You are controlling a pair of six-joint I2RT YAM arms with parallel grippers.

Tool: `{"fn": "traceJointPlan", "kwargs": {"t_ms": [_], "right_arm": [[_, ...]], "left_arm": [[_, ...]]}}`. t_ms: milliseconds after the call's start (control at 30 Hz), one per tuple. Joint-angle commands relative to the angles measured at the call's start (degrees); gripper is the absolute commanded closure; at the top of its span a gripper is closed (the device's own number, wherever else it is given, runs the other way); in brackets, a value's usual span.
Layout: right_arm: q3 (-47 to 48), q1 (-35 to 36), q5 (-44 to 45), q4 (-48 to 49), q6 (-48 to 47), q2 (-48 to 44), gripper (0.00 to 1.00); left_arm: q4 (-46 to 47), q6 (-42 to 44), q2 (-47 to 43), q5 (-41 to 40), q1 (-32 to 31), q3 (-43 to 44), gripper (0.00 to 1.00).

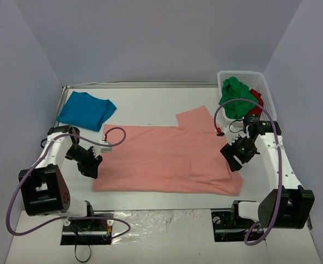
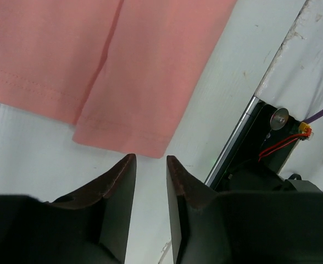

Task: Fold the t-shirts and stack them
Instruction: Fold the flattened tshirt in 1/3 of the way, then grap the side of the flattened tshirt furthest away from the robot with both arms

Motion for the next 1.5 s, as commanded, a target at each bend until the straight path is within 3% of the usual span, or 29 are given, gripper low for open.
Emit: {"fn": "traceJointPlan", "kwargs": {"t_ms": [0,300,533,867,1000,1167,1467], "right_arm": [[2.2,-0.2,1.9,0.3,0.9,2.0,0.38],[7.1,0.4,-1.2,17.9,12.1,17.9,0.48],[19.4,4.8,-0.4,21.6,17.7,31.2,0.61],[39.9,10.3,6.1,21.2,21.4,48.0,0.5],[47.6,9.4,7.8,21.1,23.3,53.4,0.46],[55.5,9.3,8.8,21.0,24.3,59.6,0.45],[59.8,9.2,9.0,20.6,23.5,64.1,0.45]], "left_arm": [[-0.8,1.6,0.8,0.2,0.2,1.8,0.73],[8.0,-9.3,9.0,9.1,-0.2,9.6,0.8],[16.4,-20.7,16.2,12.6,-1.6,18.4,0.87],[32.3,-37.7,23.0,7.1,-3.9,24.4,0.89],[44.8,-45.0,22.7,1.6,-4.2,21.3,0.9],[42.3,-45.5,28.3,-0.7,-5.6,27.0,0.9],[40.7,-47.4,36.6,-3.3,-5.8,33.7,0.89]]}}
